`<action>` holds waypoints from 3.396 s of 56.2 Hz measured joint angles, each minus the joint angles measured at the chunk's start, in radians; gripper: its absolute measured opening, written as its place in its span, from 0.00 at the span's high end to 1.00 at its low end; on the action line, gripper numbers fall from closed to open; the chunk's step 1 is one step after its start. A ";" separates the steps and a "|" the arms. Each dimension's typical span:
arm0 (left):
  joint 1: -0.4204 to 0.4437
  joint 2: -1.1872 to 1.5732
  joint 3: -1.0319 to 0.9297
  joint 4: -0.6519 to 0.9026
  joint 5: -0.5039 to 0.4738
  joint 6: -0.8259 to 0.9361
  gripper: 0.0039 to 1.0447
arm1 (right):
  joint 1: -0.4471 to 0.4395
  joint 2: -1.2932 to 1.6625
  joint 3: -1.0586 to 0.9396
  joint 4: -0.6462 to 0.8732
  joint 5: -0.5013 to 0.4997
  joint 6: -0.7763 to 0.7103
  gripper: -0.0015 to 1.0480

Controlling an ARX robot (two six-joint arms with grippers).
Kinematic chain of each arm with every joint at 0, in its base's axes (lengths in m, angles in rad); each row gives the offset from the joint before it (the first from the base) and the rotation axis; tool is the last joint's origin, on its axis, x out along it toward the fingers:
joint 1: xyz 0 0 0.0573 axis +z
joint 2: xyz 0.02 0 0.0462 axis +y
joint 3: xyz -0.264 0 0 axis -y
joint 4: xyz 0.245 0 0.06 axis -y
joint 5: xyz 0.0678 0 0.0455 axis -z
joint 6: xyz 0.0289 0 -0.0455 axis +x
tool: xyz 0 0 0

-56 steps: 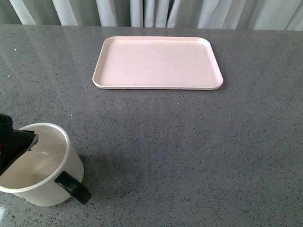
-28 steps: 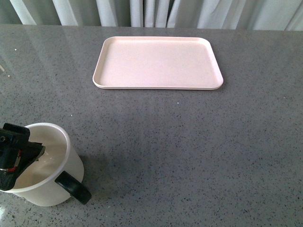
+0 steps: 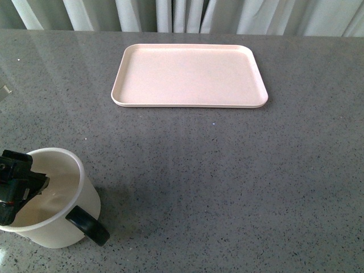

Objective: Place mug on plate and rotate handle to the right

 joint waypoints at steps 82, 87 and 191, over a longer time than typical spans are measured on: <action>-0.430 0.461 0.951 -0.403 -0.139 -0.245 0.98 | 0.000 0.000 0.000 0.000 0.000 0.000 0.09; -0.438 0.528 1.049 -0.438 -0.153 -0.270 0.98 | 0.000 0.000 0.000 0.000 0.000 0.000 0.09; -0.366 1.037 1.822 -0.777 -0.180 -0.313 0.98 | 0.000 0.000 0.000 0.000 0.000 0.000 0.09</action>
